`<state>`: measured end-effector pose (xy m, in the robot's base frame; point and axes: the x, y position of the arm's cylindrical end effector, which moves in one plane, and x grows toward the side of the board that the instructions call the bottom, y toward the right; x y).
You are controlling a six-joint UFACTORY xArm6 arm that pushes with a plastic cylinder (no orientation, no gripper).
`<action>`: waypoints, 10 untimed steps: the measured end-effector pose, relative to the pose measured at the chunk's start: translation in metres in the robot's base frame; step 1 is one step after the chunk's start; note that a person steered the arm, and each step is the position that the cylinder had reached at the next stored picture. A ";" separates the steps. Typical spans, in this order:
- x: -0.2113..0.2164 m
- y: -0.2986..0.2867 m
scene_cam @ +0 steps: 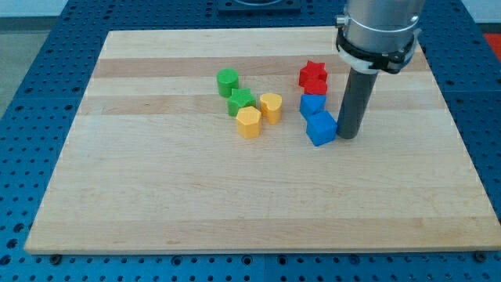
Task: Move the blue cube to the bottom of the blue triangle
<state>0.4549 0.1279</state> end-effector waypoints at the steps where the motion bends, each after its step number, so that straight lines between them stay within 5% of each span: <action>1: 0.000 -0.001; 10: 0.025 -0.029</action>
<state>0.4802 0.0993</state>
